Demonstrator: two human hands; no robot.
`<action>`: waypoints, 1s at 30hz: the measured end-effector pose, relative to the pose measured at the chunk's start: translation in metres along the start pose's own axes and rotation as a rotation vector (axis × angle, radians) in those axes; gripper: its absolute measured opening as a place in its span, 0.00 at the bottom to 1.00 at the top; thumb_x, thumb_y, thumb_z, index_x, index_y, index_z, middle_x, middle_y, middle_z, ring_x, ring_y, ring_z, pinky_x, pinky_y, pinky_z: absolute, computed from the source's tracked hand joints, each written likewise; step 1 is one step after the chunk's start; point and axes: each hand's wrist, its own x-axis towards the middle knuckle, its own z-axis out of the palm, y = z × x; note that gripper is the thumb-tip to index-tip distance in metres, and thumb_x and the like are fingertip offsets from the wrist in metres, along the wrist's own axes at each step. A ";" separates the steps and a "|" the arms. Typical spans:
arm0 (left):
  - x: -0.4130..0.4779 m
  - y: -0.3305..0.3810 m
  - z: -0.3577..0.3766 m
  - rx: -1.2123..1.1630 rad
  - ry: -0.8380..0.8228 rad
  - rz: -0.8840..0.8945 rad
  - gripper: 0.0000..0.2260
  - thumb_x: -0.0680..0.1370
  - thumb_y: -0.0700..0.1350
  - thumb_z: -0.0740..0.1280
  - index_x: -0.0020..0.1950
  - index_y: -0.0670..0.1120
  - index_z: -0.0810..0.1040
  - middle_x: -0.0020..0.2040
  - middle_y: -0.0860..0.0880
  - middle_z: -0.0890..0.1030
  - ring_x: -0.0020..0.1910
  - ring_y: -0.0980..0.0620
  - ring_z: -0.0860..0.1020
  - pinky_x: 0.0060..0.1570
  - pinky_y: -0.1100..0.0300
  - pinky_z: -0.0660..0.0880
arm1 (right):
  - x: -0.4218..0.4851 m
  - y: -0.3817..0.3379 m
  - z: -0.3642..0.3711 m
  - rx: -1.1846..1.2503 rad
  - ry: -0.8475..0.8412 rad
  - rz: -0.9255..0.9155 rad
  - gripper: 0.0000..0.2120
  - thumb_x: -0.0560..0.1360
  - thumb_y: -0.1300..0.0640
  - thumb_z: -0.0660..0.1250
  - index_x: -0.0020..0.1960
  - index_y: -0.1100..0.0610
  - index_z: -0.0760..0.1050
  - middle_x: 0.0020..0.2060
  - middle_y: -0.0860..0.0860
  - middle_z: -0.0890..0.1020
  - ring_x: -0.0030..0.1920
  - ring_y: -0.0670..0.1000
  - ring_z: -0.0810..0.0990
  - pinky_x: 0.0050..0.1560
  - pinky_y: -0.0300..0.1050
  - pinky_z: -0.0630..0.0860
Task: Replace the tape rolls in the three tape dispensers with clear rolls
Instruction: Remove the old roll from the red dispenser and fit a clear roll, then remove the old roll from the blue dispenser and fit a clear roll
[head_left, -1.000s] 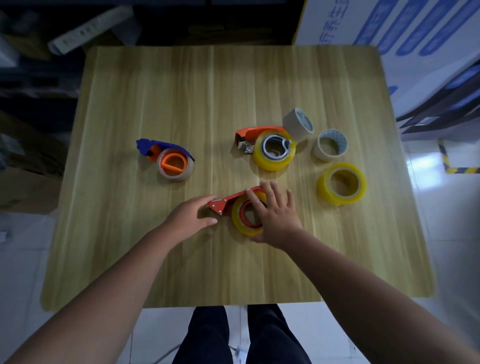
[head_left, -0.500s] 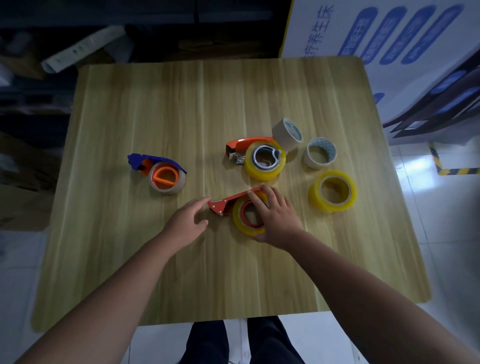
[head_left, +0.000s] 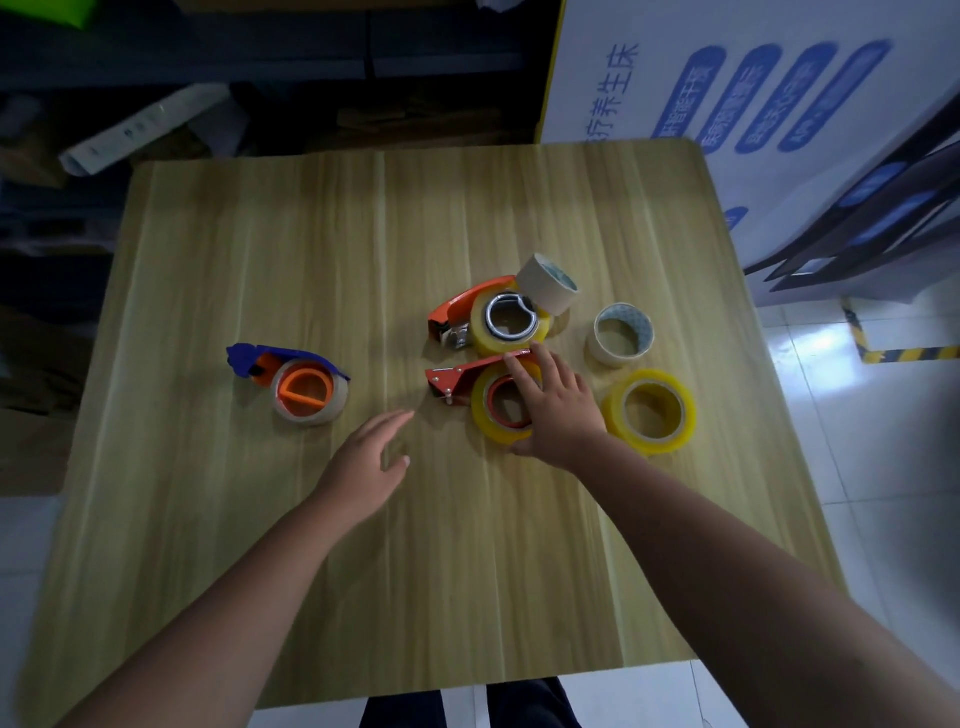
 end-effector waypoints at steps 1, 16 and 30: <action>0.000 -0.002 0.002 -0.001 -0.001 -0.010 0.27 0.79 0.43 0.66 0.75 0.57 0.62 0.75 0.57 0.63 0.73 0.55 0.63 0.67 0.58 0.64 | 0.003 0.002 -0.001 0.006 -0.005 -0.003 0.59 0.66 0.33 0.73 0.79 0.44 0.33 0.79 0.54 0.37 0.79 0.59 0.44 0.75 0.58 0.54; -0.004 -0.037 0.030 0.364 -0.172 -0.027 0.33 0.79 0.52 0.63 0.79 0.56 0.48 0.79 0.59 0.47 0.78 0.54 0.49 0.75 0.55 0.54 | 0.094 0.059 -0.073 0.339 0.269 0.271 0.27 0.78 0.52 0.66 0.75 0.51 0.64 0.70 0.53 0.71 0.67 0.58 0.70 0.64 0.60 0.69; -0.004 -0.042 0.028 0.304 -0.176 -0.047 0.33 0.79 0.49 0.65 0.78 0.60 0.49 0.77 0.64 0.44 0.77 0.59 0.47 0.73 0.55 0.59 | 0.050 0.162 -0.071 -0.018 0.445 0.337 0.08 0.77 0.54 0.64 0.52 0.53 0.80 0.49 0.56 0.83 0.49 0.60 0.77 0.50 0.52 0.66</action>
